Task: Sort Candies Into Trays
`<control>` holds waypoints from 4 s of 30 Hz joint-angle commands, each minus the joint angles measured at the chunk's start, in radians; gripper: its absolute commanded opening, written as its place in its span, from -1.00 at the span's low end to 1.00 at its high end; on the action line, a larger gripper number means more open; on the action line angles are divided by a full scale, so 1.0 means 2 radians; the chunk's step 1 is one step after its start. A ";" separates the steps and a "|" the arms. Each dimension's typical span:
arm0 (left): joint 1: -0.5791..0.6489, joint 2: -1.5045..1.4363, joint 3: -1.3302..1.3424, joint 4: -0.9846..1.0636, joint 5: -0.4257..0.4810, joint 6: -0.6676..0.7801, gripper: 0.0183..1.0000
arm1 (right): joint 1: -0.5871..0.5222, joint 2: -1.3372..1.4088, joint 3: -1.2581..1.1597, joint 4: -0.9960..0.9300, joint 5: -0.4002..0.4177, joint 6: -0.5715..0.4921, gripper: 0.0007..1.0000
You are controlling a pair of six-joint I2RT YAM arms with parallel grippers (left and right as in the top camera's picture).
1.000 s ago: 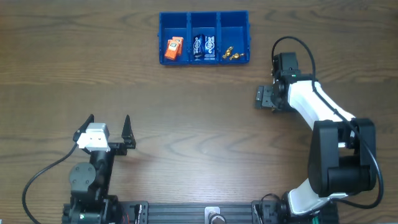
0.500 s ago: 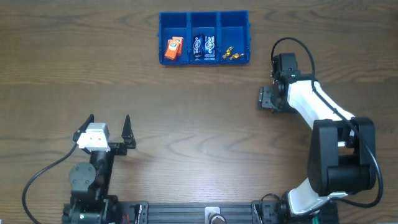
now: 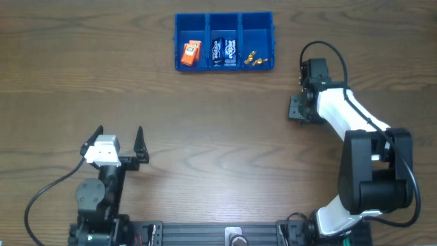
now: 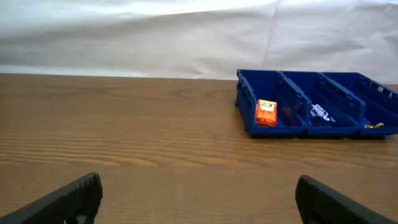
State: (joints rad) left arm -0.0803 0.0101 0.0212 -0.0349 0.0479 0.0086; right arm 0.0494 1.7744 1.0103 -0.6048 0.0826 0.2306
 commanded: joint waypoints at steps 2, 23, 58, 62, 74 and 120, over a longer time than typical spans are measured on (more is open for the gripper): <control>0.002 -0.003 -0.008 -0.021 -0.003 0.007 1.00 | -0.003 0.013 -0.005 0.006 0.006 0.002 0.03; 0.002 -0.003 -0.008 -0.021 -0.003 0.007 1.00 | -0.009 0.019 -0.005 0.014 0.006 0.002 -0.86; 0.002 -0.003 -0.008 -0.021 -0.003 0.007 1.00 | 0.109 0.251 0.504 -0.076 0.005 -0.026 -0.93; 0.002 -0.003 -0.008 -0.021 -0.003 0.007 1.00 | 0.109 0.256 0.504 -0.069 0.004 -0.026 -0.31; 0.002 -0.003 -0.008 -0.021 -0.003 0.007 0.99 | 0.094 0.130 0.504 -0.092 -0.035 -0.026 1.00; 0.002 -0.003 -0.008 -0.021 -0.003 0.007 1.00 | -0.002 -0.886 -0.501 0.265 -0.016 -0.075 1.00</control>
State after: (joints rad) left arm -0.0803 0.0101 0.0219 -0.0360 0.0479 0.0086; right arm 0.0479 0.0105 0.0277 -0.0799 0.0666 0.0940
